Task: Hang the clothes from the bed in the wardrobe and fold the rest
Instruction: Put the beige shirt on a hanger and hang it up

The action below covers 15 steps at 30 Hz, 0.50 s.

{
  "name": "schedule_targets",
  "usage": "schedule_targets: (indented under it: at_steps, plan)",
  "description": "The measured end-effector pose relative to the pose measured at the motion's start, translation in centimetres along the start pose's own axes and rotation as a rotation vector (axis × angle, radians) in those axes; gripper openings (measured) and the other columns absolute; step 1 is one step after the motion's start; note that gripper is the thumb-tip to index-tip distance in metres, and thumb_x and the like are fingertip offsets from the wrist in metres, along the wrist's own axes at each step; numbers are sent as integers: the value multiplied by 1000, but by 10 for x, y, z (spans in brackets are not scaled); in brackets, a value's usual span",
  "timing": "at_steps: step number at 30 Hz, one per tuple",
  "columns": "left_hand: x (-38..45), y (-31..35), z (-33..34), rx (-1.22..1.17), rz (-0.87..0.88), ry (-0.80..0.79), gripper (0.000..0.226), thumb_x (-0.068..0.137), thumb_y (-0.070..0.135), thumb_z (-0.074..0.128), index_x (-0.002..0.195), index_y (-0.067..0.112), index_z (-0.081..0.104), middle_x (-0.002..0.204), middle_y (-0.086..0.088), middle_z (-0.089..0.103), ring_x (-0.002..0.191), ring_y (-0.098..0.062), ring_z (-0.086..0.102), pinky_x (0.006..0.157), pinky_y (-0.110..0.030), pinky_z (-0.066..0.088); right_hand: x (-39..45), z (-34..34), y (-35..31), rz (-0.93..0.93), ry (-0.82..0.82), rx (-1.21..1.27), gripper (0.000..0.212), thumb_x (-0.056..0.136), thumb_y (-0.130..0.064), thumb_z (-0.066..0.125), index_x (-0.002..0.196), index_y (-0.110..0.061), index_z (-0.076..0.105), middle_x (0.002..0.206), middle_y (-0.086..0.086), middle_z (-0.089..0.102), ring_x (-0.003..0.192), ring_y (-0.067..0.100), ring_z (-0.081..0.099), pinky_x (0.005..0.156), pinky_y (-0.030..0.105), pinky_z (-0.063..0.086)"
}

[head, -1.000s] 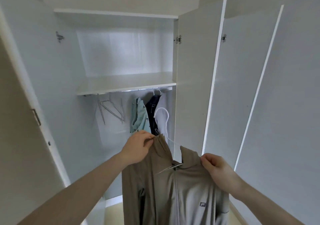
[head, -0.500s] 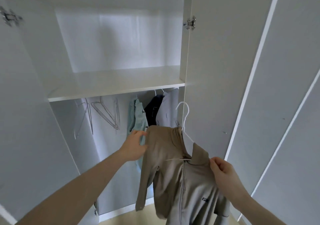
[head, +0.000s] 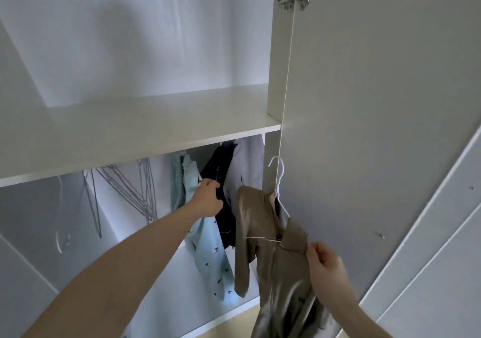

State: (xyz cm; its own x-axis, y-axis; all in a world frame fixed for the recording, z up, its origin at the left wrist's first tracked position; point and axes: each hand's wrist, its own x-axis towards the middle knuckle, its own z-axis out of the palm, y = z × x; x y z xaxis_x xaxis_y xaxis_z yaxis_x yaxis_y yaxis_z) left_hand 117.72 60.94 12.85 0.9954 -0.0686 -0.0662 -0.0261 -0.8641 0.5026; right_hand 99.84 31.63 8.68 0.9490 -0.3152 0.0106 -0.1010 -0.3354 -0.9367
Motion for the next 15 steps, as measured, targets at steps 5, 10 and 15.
schedule_targets:
  at_steps: [5, 10, 15]
  plan:
    - [91, -9, 4, 65, -103, -48, 58, 94, 7, 60, 146, -6, 38, 159, -20, 25, 141, -35, 38, 118, -39, 36, 63, 22, 17, 41, -65, 14, 33, 104, -22, 57, 72, -25, 64, 52, -10, 47, 49, 3, 41, 53, 29, 35]
    - [168, -33, 21, 97, -277, -63, 45, 101, 5, 46, 137, -20, 42, 146, -36, 43, 134, -44, 46, 114, -45, 39, 110, 40, 28, 28, -156, -26, 34, 105, -24, 55, 73, -15, 63, 53, -8, 48, 50, 5, 41, 48, 25, 30]
    - [198, -64, 25, 217, -327, -145, 46, 103, 11, 45, 143, -10, 38, 146, -27, 47, 131, -36, 52, 114, -40, 44, 129, 53, 19, 45, -242, -50, 36, 105, -26, 54, 74, -9, 61, 58, -6, 50, 57, 7, 45, 58, 32, 35]
